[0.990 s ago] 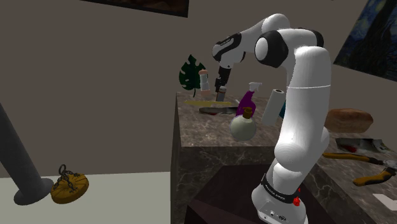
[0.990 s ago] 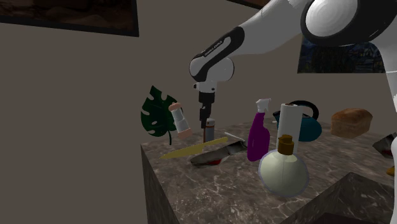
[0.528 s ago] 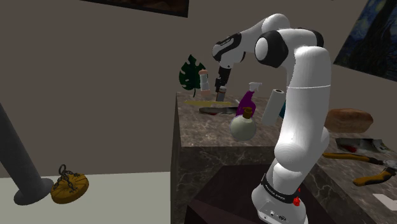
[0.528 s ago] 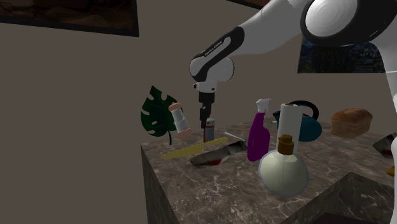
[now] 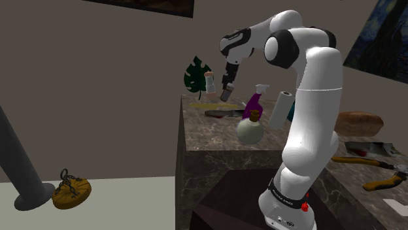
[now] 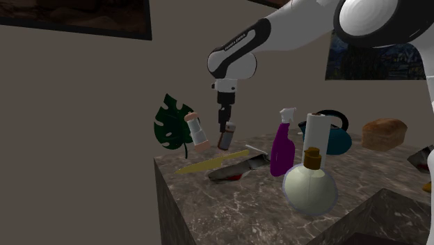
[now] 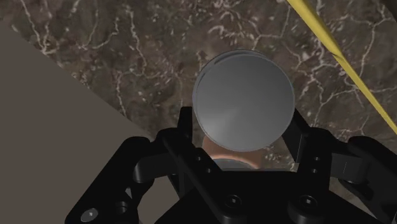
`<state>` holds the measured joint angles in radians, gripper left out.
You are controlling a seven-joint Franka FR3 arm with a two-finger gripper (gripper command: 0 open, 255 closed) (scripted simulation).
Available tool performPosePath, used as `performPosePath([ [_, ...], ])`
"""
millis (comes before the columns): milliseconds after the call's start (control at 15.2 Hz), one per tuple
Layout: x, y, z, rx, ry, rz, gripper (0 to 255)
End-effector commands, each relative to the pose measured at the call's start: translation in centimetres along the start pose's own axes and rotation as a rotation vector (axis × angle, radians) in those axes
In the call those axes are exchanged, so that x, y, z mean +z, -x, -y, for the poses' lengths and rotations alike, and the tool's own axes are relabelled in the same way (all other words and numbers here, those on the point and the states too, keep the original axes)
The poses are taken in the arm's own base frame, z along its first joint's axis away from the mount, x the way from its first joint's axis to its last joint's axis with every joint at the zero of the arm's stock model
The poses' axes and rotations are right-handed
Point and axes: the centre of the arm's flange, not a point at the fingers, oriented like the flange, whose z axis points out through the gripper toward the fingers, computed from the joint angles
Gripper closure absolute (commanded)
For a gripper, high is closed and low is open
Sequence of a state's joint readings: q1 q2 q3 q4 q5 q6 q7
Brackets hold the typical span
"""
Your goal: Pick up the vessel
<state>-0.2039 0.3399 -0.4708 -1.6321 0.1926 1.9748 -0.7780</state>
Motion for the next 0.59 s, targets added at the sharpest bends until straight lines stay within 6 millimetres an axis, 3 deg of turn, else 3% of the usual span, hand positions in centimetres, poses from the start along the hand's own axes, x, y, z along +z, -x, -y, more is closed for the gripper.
performPosePath([
  [0, -1.0, 0.0, -0.1, 0.000, 0.000, 0.000, 255],
  [396, -4.2, -0.2, -0.1, 0.000, 0.000, 0.000, 255],
  [528, -4.3, -0.2, -0.1, 0.000, 0.000, 0.000, 255],
])
